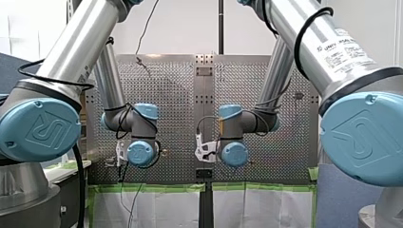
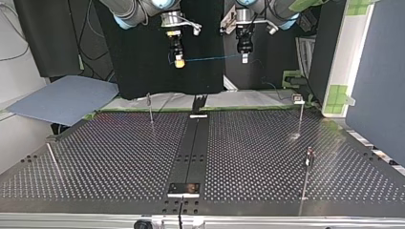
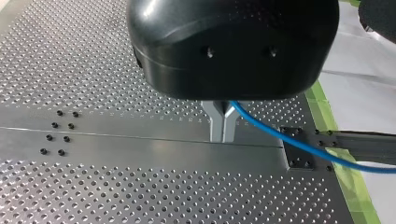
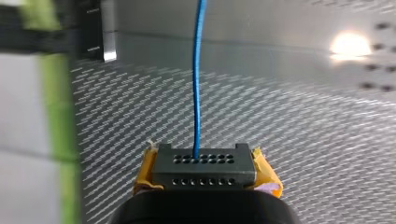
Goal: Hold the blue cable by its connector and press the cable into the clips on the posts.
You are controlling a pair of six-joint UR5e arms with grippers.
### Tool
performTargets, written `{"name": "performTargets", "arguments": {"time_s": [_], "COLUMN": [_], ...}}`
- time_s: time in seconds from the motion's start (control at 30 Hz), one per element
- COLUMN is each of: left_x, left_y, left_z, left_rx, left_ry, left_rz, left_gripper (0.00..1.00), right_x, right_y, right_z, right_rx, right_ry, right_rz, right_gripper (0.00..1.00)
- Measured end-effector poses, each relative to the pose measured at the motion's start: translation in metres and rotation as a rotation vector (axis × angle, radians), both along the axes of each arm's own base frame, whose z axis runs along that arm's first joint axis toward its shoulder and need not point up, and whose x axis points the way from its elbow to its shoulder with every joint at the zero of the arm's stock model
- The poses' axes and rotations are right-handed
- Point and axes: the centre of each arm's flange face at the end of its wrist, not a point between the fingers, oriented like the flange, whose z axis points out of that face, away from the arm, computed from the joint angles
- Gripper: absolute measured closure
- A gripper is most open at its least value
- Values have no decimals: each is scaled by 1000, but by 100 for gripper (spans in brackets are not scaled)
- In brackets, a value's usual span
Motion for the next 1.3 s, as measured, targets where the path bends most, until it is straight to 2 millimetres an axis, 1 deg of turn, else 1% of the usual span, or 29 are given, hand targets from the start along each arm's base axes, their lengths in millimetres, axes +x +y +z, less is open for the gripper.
{"name": "performTargets", "arguments": {"time_s": [0.13,0.23,0.43,0.63,0.7,0.9,1.1,1.3], "left_x": [0,0,0,-1,2,17,30,52], "left_y": [0,0,0,3,4,12,28,39], "left_z": [0,0,0,1,4,19,36,61], "left_rx": [0,0,0,9,18,29,-11,-57], "left_ry": [0,0,0,6,6,3,-4,-39], "left_rz": [0,0,0,-1,-2,-2,55,116], "left_gripper": [100,100,100,100,100,100,100,100], "right_x": [-13,-17,-18,-18,-17,-3,12,26], "right_y": [8,10,10,8,1,-17,-36,-53], "right_z": [-25,-33,-36,-35,-29,6,50,95], "right_rx": [59,74,80,77,67,44,25,-10], "right_ry": [51,68,74,76,75,15,-52,-100], "right_rz": [-41,-54,-58,-64,-78,-81,-43,-15], "right_gripper": [100,100,100,100,100,100,100,100]}}
